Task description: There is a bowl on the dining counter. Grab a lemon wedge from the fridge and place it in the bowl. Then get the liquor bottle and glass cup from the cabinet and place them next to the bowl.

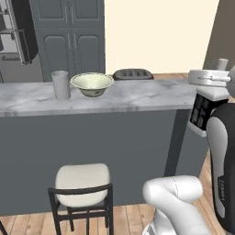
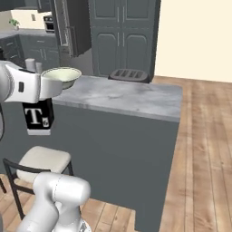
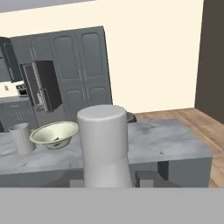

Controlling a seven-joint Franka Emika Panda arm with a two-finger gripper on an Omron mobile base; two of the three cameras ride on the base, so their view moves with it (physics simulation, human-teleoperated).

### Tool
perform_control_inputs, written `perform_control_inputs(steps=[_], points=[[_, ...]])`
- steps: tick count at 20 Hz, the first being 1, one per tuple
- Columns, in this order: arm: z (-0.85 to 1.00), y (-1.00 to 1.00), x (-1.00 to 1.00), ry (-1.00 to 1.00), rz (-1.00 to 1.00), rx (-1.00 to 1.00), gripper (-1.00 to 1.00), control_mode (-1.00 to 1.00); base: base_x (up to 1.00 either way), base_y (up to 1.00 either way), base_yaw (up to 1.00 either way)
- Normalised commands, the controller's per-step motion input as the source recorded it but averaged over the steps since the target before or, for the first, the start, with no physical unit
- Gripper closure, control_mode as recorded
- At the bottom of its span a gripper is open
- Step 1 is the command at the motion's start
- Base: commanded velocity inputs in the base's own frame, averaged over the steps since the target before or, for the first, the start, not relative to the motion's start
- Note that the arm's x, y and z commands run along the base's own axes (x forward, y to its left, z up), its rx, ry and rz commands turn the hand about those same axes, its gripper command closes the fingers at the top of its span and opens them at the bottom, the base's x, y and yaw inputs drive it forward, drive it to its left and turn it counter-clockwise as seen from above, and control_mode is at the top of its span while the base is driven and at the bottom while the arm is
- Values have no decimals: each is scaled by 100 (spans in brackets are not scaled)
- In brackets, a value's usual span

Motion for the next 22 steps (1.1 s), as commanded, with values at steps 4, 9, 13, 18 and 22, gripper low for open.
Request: perform_control_inputs(steps=[4,9,13,18,22], points=[[0,1,49,0,-6,0,100,-100,50,11,-11],[1,0,100,0,-1,1,100,-100,0,0,0],[1,0,100,0,0,0,100,-100,0,0,0],[0,0,100,0,1,0,100,-100,0,0,0],[-1,13,100,0,1,0,100,-100,0,0,0]])
